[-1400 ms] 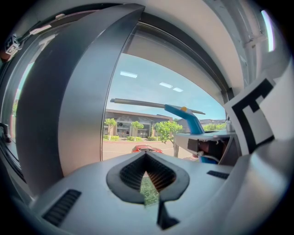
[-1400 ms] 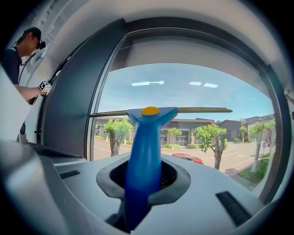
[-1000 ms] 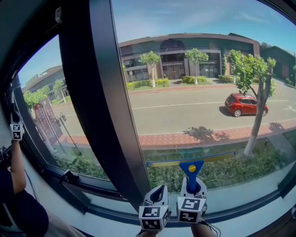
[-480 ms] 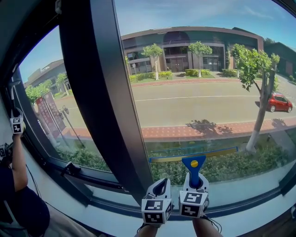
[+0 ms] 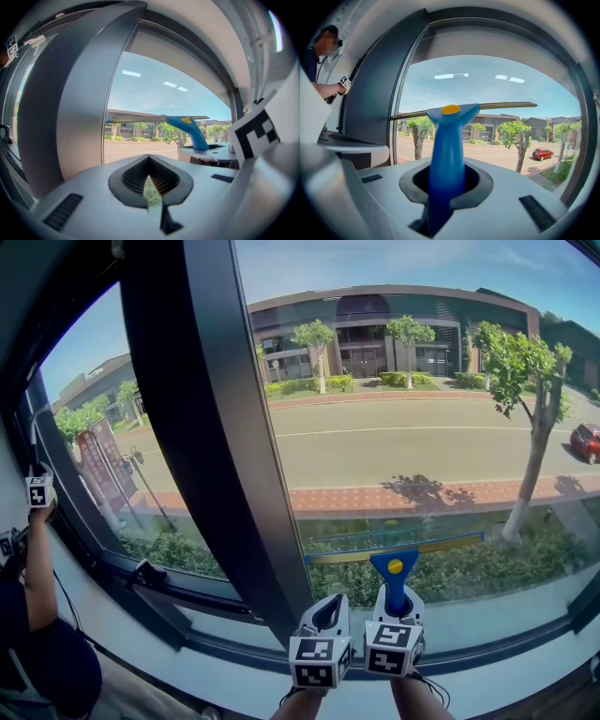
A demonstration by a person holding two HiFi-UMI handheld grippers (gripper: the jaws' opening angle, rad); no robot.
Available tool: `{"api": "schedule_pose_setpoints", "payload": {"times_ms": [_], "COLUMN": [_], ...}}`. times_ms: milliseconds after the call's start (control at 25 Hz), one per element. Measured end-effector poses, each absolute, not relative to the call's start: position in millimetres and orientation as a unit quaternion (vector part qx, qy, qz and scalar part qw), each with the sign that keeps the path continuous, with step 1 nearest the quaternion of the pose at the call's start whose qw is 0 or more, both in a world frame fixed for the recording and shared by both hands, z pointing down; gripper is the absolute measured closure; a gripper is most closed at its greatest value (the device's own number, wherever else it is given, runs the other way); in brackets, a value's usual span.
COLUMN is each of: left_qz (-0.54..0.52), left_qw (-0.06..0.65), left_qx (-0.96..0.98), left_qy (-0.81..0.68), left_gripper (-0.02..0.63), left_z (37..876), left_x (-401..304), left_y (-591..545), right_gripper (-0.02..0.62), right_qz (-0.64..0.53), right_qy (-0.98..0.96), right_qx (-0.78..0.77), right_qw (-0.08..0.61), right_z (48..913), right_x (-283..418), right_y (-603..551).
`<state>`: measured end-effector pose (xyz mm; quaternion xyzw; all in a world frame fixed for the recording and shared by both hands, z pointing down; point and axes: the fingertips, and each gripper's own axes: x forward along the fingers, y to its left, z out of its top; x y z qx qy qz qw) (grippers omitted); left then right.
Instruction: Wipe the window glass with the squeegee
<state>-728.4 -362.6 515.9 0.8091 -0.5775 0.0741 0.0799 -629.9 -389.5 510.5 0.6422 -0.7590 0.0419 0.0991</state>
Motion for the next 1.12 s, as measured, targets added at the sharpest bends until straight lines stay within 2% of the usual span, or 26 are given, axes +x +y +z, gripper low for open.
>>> {"api": "schedule_pose_setpoints", "payload": {"times_ms": [1120], "left_qz": [0.062], "left_qw": [0.090], "left_qx": [0.803], "left_qy": [-0.586], "left_gripper": [0.606], "left_z": [514.6], "left_x": [-732.4], "left_y": [-358.3], "right_gripper": [0.531], "right_qz": [0.050], "right_qy": [-0.766], "right_qx": [0.633], "right_qw": [0.102], "right_z": [511.8], "right_x": [-631.9], "right_y": [-387.6]}}
